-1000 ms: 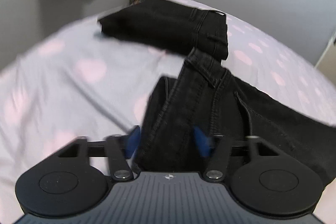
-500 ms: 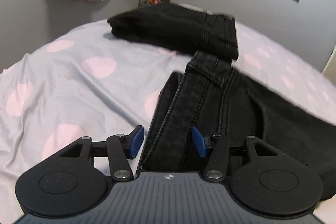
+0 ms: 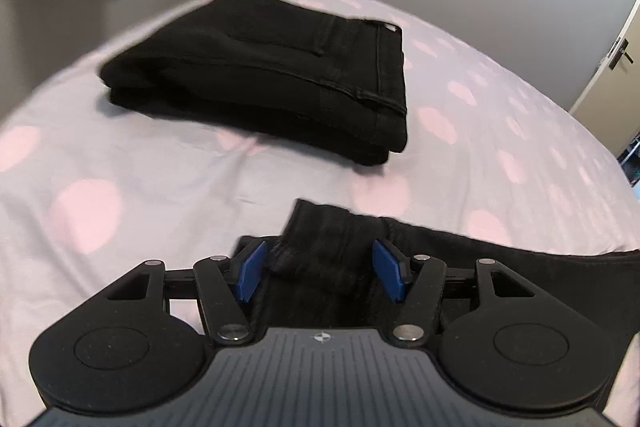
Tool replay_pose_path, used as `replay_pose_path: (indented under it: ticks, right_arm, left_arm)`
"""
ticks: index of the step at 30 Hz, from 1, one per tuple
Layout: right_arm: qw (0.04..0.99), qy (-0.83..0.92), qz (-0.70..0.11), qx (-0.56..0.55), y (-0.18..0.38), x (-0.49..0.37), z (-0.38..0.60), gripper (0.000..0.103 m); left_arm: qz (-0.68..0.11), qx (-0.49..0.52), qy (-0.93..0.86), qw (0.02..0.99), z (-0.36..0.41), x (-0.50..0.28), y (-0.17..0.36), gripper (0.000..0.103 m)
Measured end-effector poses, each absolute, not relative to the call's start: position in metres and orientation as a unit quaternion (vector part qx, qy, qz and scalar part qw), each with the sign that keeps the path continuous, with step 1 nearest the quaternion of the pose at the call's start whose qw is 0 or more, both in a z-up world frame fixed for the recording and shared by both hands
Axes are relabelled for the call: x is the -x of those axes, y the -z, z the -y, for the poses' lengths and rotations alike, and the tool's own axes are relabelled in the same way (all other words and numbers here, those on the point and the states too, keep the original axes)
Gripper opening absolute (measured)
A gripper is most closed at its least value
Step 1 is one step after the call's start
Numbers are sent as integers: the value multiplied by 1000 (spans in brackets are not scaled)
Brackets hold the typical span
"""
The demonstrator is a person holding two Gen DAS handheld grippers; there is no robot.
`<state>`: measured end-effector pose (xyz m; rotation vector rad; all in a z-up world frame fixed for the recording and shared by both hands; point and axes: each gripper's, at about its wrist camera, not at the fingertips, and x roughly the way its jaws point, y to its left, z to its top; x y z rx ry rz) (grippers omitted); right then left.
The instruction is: Fold clothes
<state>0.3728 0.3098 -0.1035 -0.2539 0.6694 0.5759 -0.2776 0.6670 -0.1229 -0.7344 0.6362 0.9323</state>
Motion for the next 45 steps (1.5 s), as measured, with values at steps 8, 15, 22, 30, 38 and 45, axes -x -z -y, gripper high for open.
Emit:
replay_pose_path:
  ticks: [8,15,22,30,38,45]
  right_arm:
    - [888,-276,-361,73,123,-396,-314,25]
    - [915,-259,-293,99,88,-367,-301,0]
    - [907,-277,-306,83,69,-370,-294,7]
    - [886,-290,-354,76,122,-378,-309,37]
    - [909,-262,-317,70,121,-386,-329,0]
    - [901,-267,-342,33,107,-375,-293,7]
  left_arm:
    - [-290,332,-468,766,-665,268,128,31]
    - [-261,279,-497,779,-627,272,98,18]
    - [-258,280,-517,767,-629,288,97,18]
    - [-274,283,-516,760,-646,284,117,19]
    - [-274,273,-521,761,-642,285,124,24]
    - [-263,256,-548,752,-611,290,110,58]
